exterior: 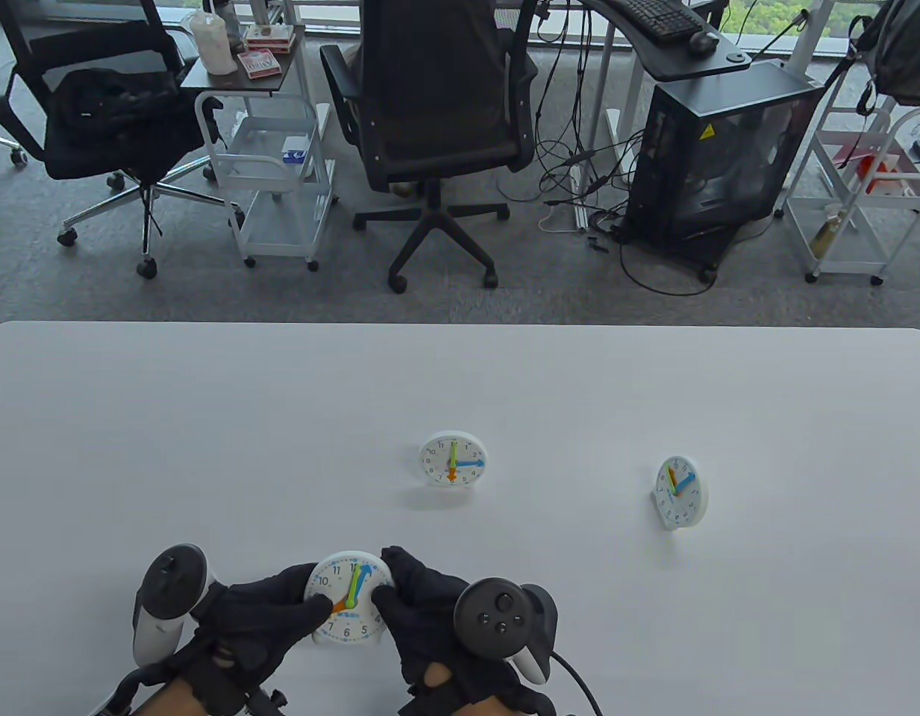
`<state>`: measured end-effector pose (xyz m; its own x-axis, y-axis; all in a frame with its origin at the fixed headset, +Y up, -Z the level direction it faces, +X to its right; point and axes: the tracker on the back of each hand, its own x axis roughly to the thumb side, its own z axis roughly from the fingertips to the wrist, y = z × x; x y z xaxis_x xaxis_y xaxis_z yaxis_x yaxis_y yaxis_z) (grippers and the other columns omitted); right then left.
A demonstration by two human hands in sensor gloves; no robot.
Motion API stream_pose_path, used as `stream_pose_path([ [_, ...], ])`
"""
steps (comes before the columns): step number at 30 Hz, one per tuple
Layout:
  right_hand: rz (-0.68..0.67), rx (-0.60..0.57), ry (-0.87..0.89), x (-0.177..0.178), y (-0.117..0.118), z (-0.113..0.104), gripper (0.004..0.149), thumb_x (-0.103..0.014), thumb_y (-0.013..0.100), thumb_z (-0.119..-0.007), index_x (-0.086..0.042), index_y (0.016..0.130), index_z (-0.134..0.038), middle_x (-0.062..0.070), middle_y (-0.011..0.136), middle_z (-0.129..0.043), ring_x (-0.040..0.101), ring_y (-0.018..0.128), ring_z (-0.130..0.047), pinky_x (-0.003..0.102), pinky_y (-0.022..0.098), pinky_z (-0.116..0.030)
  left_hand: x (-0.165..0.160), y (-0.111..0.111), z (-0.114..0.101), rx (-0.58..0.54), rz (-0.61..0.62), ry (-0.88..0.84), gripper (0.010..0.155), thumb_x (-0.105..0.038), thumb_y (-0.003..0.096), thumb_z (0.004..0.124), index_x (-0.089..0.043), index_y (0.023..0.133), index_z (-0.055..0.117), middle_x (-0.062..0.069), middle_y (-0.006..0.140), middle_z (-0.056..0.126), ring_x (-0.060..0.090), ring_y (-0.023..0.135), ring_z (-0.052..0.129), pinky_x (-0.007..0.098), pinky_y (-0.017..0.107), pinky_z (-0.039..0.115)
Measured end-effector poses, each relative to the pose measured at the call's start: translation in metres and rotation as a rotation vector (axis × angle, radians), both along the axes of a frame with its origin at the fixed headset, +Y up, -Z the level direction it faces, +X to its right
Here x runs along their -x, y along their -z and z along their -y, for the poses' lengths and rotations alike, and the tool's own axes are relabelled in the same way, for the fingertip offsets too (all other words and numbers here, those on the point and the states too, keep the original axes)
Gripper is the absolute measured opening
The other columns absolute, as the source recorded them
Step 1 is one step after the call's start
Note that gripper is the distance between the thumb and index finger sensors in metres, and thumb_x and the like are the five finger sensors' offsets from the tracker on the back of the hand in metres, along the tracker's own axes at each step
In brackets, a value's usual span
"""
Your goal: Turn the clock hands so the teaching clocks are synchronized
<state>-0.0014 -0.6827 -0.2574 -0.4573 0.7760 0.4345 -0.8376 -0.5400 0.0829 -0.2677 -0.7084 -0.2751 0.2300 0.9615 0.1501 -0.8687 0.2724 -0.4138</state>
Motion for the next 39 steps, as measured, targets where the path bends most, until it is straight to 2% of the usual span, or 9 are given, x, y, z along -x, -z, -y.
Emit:
stream_pose_path([
  [9,0.007,-0.004,-0.002,0.0001,-0.0003,-0.0001,0.061,-0.035,0.049,-0.079,0.009,0.091,-0.072,0.011,0.062,-0.097,0.032,0.041,-0.101,0.064,0.047,-0.073,-0.0009,0.0000,0.0000,0.002,0.004,0.007,0.055,-0.046,0.0491,0.090,-0.012,0.092,0.080,0.005,0.064,0.107,0.039,0.059,0.101,0.070,0.058,0.063],
  [39,0.003,-0.042,0.004,0.0007,-0.0014,-0.0011,0.060,-0.037,0.049,-0.079,0.007,0.089,-0.075,0.008,0.058,-0.098,0.030,0.039,-0.102,0.063,0.046,-0.074,-0.0026,0.0011,0.0007,0.004,0.015,0.046,0.060,-0.047,0.0463,0.097,-0.013,0.093,0.078,0.003,0.064,0.106,0.039,0.059,0.101,0.070,0.059,0.063],
])
